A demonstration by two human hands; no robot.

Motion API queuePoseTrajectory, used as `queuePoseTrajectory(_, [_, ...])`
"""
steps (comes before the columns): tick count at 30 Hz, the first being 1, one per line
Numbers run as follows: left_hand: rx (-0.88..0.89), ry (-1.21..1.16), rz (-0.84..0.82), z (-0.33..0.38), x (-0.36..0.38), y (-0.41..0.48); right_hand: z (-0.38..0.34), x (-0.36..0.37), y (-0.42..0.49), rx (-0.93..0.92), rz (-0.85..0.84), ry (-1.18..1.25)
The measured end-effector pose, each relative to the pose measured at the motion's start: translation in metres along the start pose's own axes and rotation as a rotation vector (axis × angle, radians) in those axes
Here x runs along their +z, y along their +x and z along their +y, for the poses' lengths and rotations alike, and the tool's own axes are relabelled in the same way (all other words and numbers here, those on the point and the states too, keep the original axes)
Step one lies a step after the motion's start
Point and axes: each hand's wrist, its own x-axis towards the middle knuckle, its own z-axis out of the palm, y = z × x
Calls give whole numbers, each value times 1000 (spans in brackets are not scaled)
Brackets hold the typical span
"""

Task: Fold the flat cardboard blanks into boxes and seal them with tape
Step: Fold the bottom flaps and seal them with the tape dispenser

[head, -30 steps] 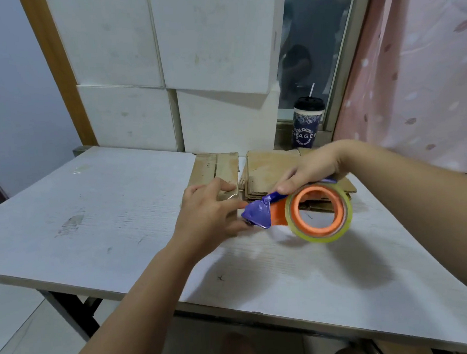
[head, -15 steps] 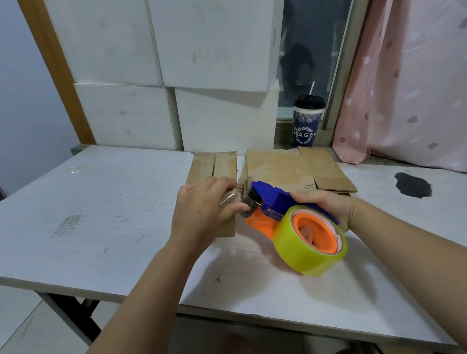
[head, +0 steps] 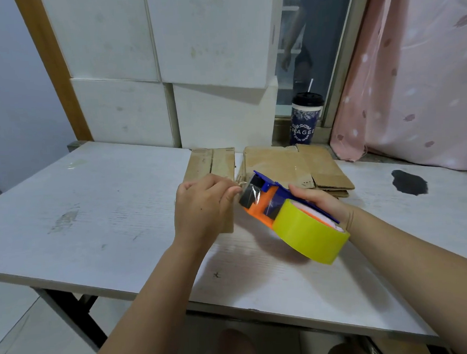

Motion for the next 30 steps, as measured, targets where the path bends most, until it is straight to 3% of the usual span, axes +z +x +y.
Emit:
queuePoseTrajectory(6, [-6,69,53,2,4,1,-1,-6,-6,6,43,11])
queuePoseTrajectory(12, [133,230,-45,-12,7,-5,-2,-14,-10,-91,128,33])
queuePoseTrajectory(22, [122,283,-30,-7,12,-4,-6,-15,-12,-152,211,23])
queuePoseTrajectory(30, [203,519,-297,2,1,10,-11,-5,-14,24,358,-190])
